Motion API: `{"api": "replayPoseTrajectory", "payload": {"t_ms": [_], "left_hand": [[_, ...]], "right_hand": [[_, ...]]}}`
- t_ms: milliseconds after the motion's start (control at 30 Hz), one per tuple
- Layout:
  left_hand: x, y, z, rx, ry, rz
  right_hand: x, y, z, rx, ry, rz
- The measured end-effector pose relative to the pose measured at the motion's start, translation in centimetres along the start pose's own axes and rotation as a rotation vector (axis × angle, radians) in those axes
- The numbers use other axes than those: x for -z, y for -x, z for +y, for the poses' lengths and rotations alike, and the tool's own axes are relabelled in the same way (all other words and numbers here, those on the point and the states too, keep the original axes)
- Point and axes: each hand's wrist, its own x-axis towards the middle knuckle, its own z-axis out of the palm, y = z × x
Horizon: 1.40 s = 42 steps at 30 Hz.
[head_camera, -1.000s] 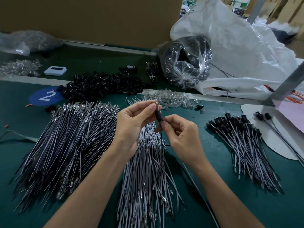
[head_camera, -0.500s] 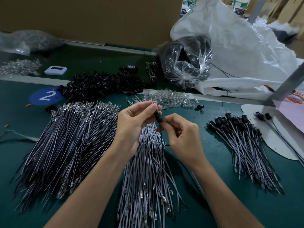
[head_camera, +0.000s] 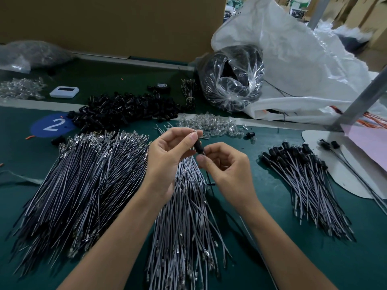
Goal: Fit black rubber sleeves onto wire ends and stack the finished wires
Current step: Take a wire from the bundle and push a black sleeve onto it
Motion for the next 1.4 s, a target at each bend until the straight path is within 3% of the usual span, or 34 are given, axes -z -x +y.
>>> {"api": "replayPoseTrajectory", "payload": {"t_ms": [400, 667, 867, 1133, 1400], "left_hand": [[-0.37, 0.35, -0.27, -0.075, -0.049, -0.074], [0.16, -0.11, 0.09, -0.053, -0.161, -0.023], [0.23, -0.09, 0.34, -0.030, -0.157, -0.030], [0.22, -0.16, 0.46, -0.049, -0.115, -0.034], [0.36, -0.14, 0.46, -0.023, -0.099, -0.055]], "right_hand": [[-0.12, 0.33, -0.39, 0.005, -0.027, 0.083], [0.33, -0.18, -0.35, -0.027, -0.039, 0.101], [0.44, -0.26, -0.21, -0.019, -0.043, 0.111], [0.55, -0.50, -0.38, -0.071, -0.218, 0.068], [0.47, -0.50, -0.44, -0.009, -0.215, 0.068]]}}
